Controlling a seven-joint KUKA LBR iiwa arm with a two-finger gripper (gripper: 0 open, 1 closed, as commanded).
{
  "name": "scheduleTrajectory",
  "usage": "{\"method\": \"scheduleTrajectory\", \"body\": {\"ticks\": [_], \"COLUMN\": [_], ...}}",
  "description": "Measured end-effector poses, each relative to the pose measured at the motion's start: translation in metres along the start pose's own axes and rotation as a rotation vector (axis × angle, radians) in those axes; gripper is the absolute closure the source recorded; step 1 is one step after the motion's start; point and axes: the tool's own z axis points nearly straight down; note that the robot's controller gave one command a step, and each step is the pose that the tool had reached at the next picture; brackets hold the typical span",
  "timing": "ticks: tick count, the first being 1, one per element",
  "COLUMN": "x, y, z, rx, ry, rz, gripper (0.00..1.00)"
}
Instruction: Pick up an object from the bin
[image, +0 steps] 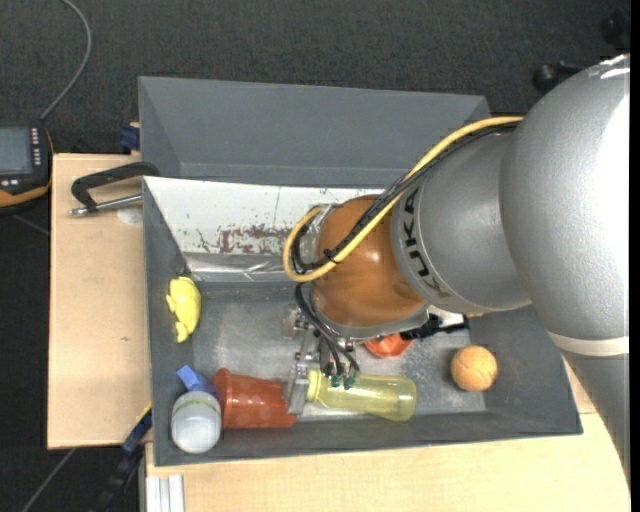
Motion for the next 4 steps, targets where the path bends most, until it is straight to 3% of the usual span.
{"method": "scheduleTrajectory", "body": {"ticks": [1, 2, 3, 4], "x": [-0.013, -0.013, -0.019, -0.042], "y": [-0.038, -0.077, -0.087, -0.18], "z": [0.016, 0.02, 0.02, 0.019], "rx": [0.003, 0.0, 0.0, -0.004], "ry": [0.008, 0.002, 0.0, -0.001], "rz": [-0.148, -0.12, 0.005, -0.543], "gripper": [0.0, 0.0, 0.0, 1.0]}}
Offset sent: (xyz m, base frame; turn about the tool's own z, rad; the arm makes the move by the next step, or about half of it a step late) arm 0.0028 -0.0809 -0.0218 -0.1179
